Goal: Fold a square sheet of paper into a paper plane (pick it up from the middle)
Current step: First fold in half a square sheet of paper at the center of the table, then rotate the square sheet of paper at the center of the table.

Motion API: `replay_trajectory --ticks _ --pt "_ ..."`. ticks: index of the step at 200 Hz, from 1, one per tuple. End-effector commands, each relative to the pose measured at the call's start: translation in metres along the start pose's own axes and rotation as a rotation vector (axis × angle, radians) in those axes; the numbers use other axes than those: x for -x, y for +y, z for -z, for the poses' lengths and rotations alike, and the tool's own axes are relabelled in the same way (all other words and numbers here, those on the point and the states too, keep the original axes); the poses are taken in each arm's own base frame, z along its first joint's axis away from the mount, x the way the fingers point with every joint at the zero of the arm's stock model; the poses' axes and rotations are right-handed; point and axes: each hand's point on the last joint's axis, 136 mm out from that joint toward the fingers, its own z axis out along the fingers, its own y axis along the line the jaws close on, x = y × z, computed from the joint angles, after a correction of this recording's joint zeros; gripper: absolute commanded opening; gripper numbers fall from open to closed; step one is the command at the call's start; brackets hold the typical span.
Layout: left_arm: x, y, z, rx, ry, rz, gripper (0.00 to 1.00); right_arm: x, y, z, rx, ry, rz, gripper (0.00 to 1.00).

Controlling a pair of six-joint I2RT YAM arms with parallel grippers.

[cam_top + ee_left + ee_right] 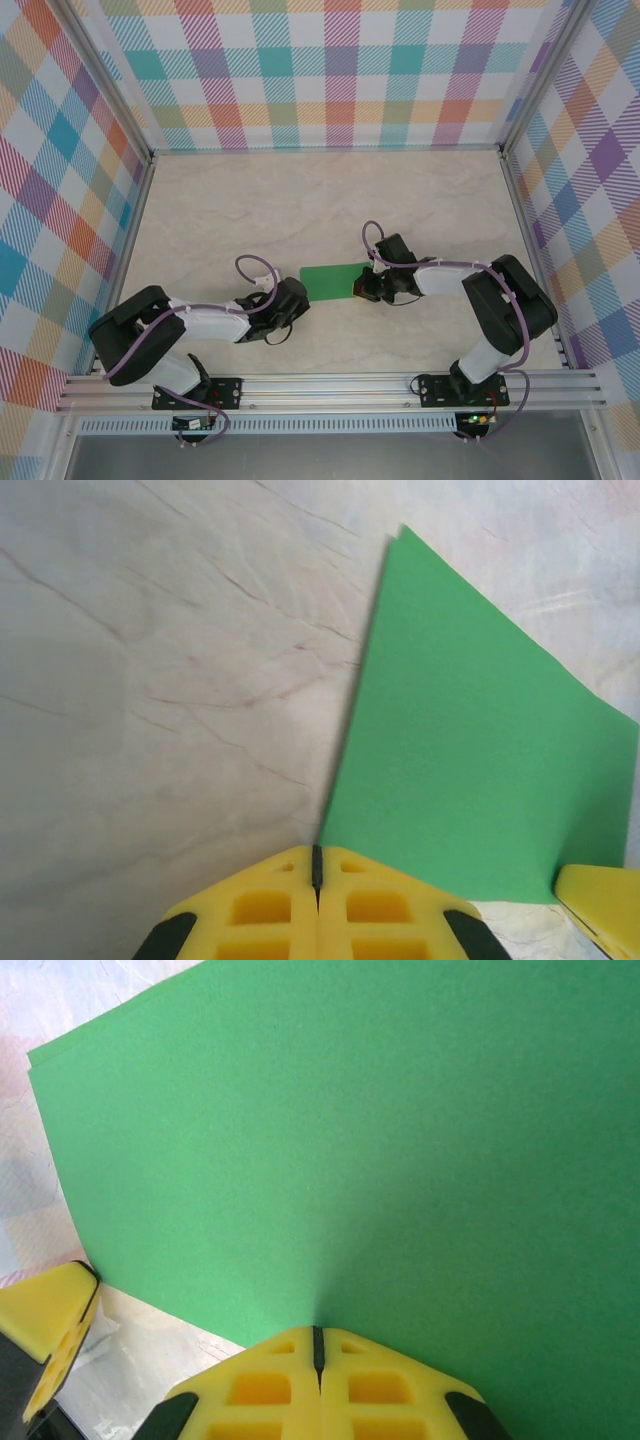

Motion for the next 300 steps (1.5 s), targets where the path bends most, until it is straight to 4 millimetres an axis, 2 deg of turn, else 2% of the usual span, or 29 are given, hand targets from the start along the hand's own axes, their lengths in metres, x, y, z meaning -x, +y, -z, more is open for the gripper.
replay_trajectory --ticks 1,42,56,64,80,102,130,145,166,217,233,251,270,283,300 --pt "0.013 0.066 0.01 0.254 -0.01 -0.093 0.0 -0.023 -0.071 0.005 -0.298 0.043 -0.063 0.0" --pt "0.043 0.032 0.026 0.216 -0.01 -0.146 0.0 -0.005 -0.037 0.017 -0.222 0.02 0.019 0.0" --pt "0.057 0.023 0.033 0.214 -0.012 -0.156 0.05 0.004 -0.019 0.023 -0.183 0.008 0.049 0.0" --pt "0.063 0.024 0.039 0.233 -0.004 -0.16 0.11 0.009 -0.008 0.027 -0.167 -0.002 0.066 0.0" --pt "0.079 0.021 0.046 0.243 0.003 -0.152 0.28 0.017 0.014 0.031 -0.151 -0.017 0.094 0.03" --pt "0.098 0.021 0.053 0.257 0.017 -0.138 0.46 0.021 0.039 0.025 -0.153 -0.018 0.113 0.09" --pt "0.119 0.022 0.06 0.271 0.019 -0.122 0.65 0.022 0.066 0.004 -0.216 -0.019 0.14 0.25" --pt "0.128 0.026 0.063 0.278 0.019 -0.102 0.75 0.024 0.078 -0.01 -0.26 -0.014 0.161 0.31" --pt "0.138 0.034 0.065 0.279 0.033 -0.062 0.84 0.026 0.091 -0.029 -0.315 -0.012 0.179 0.35" --pt "0.149 0.057 0.071 0.309 0.061 -0.004 1.0 0.026 0.104 -0.066 -0.351 0.037 0.202 0.37" --pt "0.149 0.059 0.07 0.31 0.067 0.004 1.0 0.017 0.101 -0.073 -0.359 0.073 0.228 0.37" --pt "0.149 0.061 0.069 0.312 0.072 0.011 1.0 -0.004 0.093 -0.079 -0.354 0.151 0.296 0.35" --pt "0.148 0.06 0.067 0.305 0.082 0.009 1.0 -0.036 0.075 -0.077 -0.342 0.263 0.416 0.35" --pt "0.147 0.058 0.065 0.294 0.09 0.005 1.0 -0.056 0.06 -0.068 -0.33 0.332 0.499 0.35" --pt "0.145 0.054 0.064 0.274 0.103 -0.001 1.0 -0.063 0.046 -0.048 -0.342 0.343 0.581 0.35"
